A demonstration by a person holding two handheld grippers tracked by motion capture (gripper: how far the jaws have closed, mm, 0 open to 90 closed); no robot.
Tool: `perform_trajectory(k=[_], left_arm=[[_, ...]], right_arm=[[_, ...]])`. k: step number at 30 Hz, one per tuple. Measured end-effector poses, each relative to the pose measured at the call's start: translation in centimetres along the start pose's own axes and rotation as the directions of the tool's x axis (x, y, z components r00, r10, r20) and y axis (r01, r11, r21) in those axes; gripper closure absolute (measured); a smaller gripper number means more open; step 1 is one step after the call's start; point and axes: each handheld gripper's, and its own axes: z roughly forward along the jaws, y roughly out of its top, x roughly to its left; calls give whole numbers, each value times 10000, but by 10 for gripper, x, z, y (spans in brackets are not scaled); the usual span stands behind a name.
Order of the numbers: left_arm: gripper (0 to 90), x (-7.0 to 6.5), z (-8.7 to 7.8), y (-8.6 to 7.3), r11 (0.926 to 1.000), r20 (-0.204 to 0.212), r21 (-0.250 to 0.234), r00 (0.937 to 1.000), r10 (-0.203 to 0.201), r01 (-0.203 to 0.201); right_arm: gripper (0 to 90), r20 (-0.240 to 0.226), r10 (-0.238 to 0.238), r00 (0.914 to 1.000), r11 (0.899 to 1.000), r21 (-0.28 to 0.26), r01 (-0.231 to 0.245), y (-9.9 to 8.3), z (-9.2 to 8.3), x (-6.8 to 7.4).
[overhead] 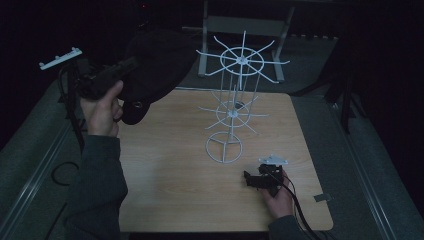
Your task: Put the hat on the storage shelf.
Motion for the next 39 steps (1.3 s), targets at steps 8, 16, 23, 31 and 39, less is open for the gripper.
perform_trajectory(k=[8, 16, 23, 31, 39], left_arm=[[833, 0, -3, 2, 9996, 123, -251, 9999, -106, 109], [832, 1, -5, 5, 9988, 232, -427, 9995, -217, 227], [833, 2, -8, 8, 9975, 397, -605, 9987, -334, 357], [833, -1, -11, 12, 9957, 480, -851, 9983, -339, 379], [834, -1, -6, 13, 9940, 722, -922, 9960, -525, 591]], right_arm=[[112, -2, -12, 10000, 10000, -9, 12, 0, 0, 0], [111, -2, -8, 10000, 10000, -6, 8, 0, 0, 0], [111, 1, -12, 10000, 10000, -4, 12, 0, 0, 0], [111, 3, -27, 10000, 10000, -7, 27, 0, 0, 0], [111, -3, -7, 10000, 10000, 5, 7, 0, 0, 0]])
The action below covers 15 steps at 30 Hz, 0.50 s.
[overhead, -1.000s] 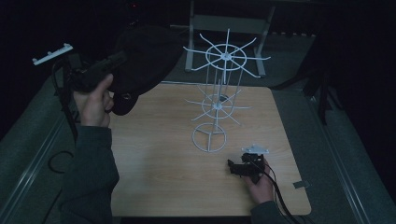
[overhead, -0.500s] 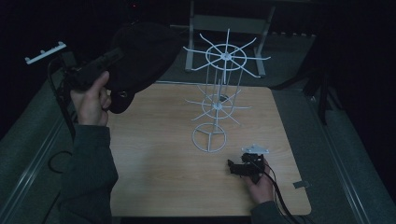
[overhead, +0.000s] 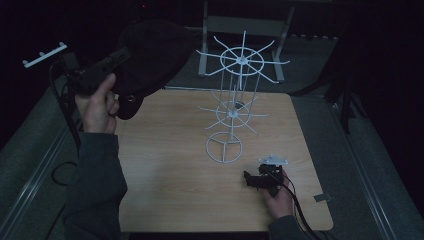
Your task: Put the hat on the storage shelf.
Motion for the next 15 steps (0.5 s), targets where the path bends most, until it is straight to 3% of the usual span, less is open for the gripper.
perform_trajectory(k=[15], left_arm=[[833, -16, 13, 11, 9992, 466, 53, 9982, 387, -390]], right_arm=[[111, -5, -2, 10000, 10000, -5, 2, 0, 0, 0]])
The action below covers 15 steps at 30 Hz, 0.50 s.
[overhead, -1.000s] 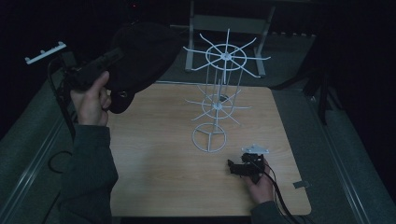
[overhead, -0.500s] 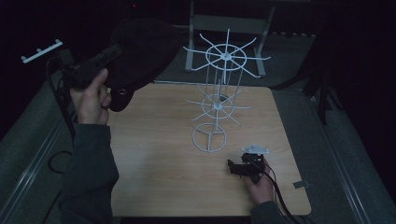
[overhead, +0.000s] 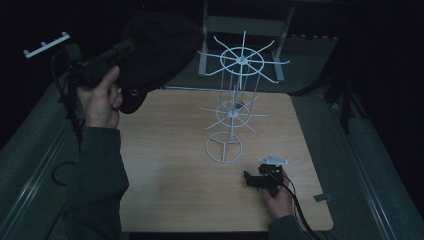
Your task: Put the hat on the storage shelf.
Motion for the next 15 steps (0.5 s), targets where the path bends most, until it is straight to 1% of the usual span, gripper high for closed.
perform_trajectory(k=[3, 5, 6, 9, 10, 11, 12, 15], left_arm=[[833, -2, 5, -3, 9998, 120, 151, 9999, 119, -121], [833, -3, 10, -7, 9987, 126, 436, 9996, 249, -254], [833, -4, 13, -10, 9974, 40, 621, 9993, 375, -377], [833, -3, 19, -17, 9953, 31, 888, 9993, 382, -383], [833, -3, 19, -17, 9953, 31, 888, 9993, 382, -383], [833, 0, 23, -23, 9930, 43, 1117, 9993, 372, -375], [832, 1, 25, -25, 9912, 65, 1247, 9990, 432, -437], [831, 2, 28, -32, 9830, 30, 1692, 9975, 710, -705]], right_arm=[[111, 3, 6, 10000, 10000, 6, -6, 0, 0, 0], [111, -1, 6, 10000, 10000, 1, -6, 0, 0, 0], [111, 3, 0, 10000, 10000, 0, 0, 0, 0, 0], [111, 5, -1, 10000, 10000, 3, 1, 0, 0, 0], [111, 5, -1, 10000, 10000, 3, 1, 0, 0, 0], [111, 4, -3, 10000, 10000, 3, 3, 0, 0, 0], [111, 5, -2, 10000, 10000, 3, 2, 0, 0, 0], [111, 6, -10, 10000, 10000, -6, 10, 0, 0, 0]])
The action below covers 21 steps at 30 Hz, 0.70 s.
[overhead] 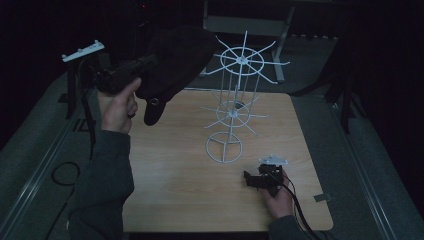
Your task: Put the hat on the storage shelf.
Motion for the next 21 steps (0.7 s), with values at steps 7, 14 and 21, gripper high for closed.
perform_trajectory(k=[7, 14, 21], left_arm=[[826, -6, 11, -9, 9932, -117, 915, 9972, 735, -721], [821, -11, 23, -19, 9744, -386, 1762, 9881, 1487, -1398], [771, -14, 32, -27, 9565, -438, 2380, 9819, 1842, -1688]], right_arm=[[111, -1, -9, 10000, 10000, 11, 9, 0, 0, 0], [111, 1, -18, 10000, 10000, -11, 18, 0, 0, 0], [112, -2, 7, 10000, 10000, 14, -7, 0, 0, 0]])
